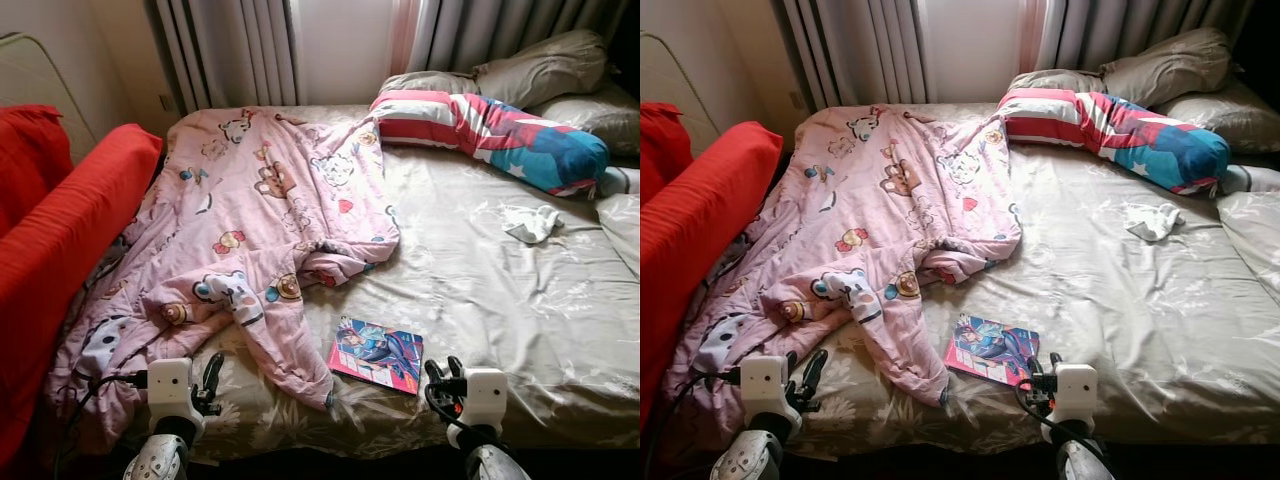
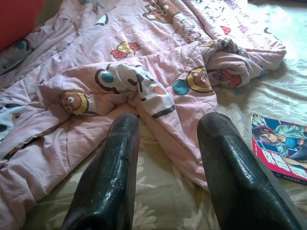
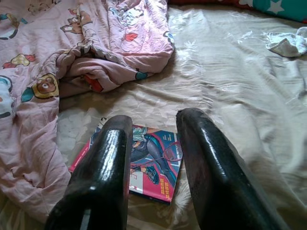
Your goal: Clean up the room
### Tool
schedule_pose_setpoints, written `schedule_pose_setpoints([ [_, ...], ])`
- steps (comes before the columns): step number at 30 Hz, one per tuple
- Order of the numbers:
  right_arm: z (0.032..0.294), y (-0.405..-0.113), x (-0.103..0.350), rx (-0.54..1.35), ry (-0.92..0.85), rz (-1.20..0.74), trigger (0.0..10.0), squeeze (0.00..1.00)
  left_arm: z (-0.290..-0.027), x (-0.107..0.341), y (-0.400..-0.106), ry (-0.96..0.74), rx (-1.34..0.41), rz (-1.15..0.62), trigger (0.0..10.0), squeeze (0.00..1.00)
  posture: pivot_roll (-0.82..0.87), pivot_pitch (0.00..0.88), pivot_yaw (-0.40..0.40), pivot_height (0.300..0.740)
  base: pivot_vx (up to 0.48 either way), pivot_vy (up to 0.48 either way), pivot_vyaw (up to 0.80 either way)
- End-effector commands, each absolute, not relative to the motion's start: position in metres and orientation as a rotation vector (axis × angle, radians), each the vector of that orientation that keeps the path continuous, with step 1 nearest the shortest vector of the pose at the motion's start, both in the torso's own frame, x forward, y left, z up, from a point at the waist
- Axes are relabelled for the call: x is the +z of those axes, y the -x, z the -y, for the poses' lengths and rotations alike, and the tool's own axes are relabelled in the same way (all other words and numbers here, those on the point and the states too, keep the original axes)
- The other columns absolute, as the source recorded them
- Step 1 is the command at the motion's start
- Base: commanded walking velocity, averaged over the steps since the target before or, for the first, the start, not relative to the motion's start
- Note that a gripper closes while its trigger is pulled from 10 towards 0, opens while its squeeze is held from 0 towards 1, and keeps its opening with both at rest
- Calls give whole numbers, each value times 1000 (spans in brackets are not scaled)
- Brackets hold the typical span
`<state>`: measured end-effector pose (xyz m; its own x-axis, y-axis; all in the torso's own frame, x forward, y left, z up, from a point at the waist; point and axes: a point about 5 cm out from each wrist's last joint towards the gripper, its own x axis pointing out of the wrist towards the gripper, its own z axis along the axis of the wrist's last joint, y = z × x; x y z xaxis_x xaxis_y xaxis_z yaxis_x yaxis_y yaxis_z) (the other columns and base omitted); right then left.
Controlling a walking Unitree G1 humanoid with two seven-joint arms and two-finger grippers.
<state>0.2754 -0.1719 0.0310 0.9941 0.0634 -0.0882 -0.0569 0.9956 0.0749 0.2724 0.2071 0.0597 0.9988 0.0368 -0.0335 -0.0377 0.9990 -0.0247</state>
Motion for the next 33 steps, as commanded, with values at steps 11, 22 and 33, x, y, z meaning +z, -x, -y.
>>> schedule_pose_setpoints([
  [11,173,-272,27,45,-95,-124,10000,0,-211,63,-274,35,33,-38,10000,0,-49,182,23,740,0,0,0],
  [22,175,-272,26,48,-91,-126,10000,0,-212,65,-276,40,28,-35,10000,0,-48,186,24,740,251,0,222],
  [33,177,-274,26,39,-102,-128,10000,0,-212,66,-278,39,21,-32,10000,0,-44,194,26,740,253,0,0],
])
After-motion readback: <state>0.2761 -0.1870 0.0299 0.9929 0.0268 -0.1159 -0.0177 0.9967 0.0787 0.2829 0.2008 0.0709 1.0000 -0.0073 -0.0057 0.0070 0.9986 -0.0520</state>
